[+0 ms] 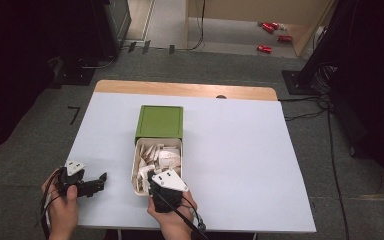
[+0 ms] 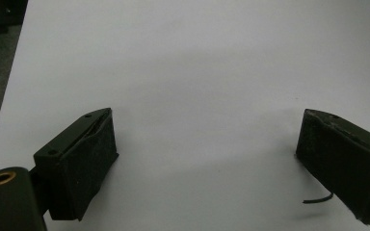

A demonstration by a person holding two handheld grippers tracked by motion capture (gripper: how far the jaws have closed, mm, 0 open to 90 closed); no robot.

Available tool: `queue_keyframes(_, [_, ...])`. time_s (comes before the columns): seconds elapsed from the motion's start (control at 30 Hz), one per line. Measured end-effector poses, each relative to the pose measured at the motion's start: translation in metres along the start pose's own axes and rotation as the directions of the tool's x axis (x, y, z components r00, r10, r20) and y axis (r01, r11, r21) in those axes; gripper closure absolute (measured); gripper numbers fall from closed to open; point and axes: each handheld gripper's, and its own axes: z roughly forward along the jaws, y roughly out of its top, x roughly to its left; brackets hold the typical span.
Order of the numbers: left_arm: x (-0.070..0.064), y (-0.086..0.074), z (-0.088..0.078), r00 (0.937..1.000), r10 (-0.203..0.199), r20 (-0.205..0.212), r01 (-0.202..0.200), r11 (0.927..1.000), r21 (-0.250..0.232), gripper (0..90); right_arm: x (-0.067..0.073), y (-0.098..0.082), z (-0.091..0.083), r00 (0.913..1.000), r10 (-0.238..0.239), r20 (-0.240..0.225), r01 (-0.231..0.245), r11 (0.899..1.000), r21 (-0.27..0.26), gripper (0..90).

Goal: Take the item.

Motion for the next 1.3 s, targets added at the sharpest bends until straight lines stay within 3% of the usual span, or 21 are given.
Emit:
queue_keyframes(0.77, [0.0,0.0,0.0,1.0,0.001,0.0,-0.001,1.0,0.0,7.4,-0.021,0.022,-0.018,0.9987,-0.018,0.048,0.02,0.998,-0.054,90.0])
queue_keyframes(1.3, [0.0,0.0,0.0,1.0,0.003,0.0,-0.003,1.0,0.001,7.4,-0.041,0.04,-0.033,0.9966,0.005,0.082,0.003,0.995,-0.095,90.0])
